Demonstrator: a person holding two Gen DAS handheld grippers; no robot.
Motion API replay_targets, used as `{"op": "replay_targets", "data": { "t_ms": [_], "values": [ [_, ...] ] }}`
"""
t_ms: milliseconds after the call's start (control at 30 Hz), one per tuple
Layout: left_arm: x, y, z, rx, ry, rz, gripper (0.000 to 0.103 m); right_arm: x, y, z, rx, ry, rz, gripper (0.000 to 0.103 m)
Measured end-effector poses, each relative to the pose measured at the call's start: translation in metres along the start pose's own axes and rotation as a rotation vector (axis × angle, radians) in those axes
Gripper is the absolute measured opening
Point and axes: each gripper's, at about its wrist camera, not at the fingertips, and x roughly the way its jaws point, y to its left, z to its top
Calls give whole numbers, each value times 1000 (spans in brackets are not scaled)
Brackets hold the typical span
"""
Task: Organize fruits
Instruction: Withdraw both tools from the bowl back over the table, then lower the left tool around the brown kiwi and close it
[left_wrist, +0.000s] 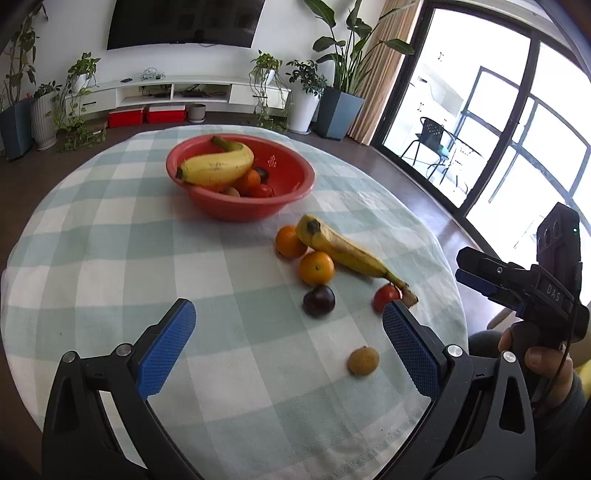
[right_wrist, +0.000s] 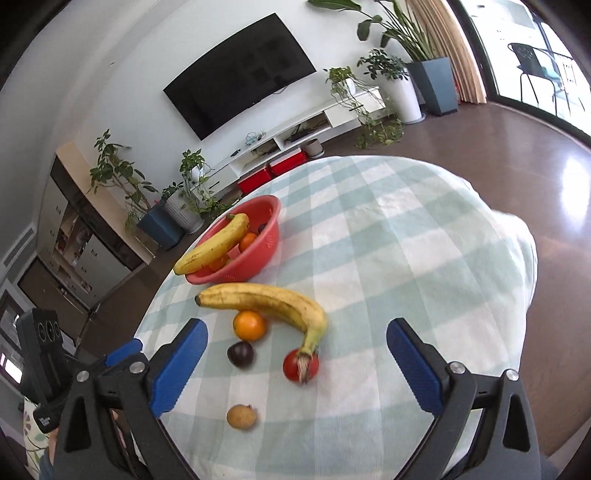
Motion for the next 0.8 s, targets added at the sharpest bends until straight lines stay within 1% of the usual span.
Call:
{"op": "replay_targets", "data": {
  "t_ms": [100,167,200,267,367,533,667,700,733,800],
  "values": [
    [3,-19,-22,53,23,9,103,-5,7,-11,-50,-12,3,100],
    [5,-30,-31,87,36,16,103,-8,14,-13,-98,-43,-1,100],
    [5,-35,-34,99,39,9,103,-9,14,-14,-102,-54,-2,100],
    [8,-44,-36,131,52,4,103,-11,10,-16,-86,-61,4,100],
    [15,-54,-39,188,84,18,103,-13,3,-17,-63,-75,4,100],
    [33,-59,-38,203,150,-10,102,-18,-3,-16,-33,-111,13,100],
    [42,-64,-37,231,164,-26,101,-23,-8,-15,-3,-135,22,100],
    [44,-66,-37,240,167,-30,98,-24,-10,-14,5,-139,23,100],
    [46,-67,-36,247,174,-37,92,-23,-11,-14,14,-138,24,100],
    [53,-68,-34,258,194,-35,84,-22,-13,-13,24,-128,27,100]
  ]
}}
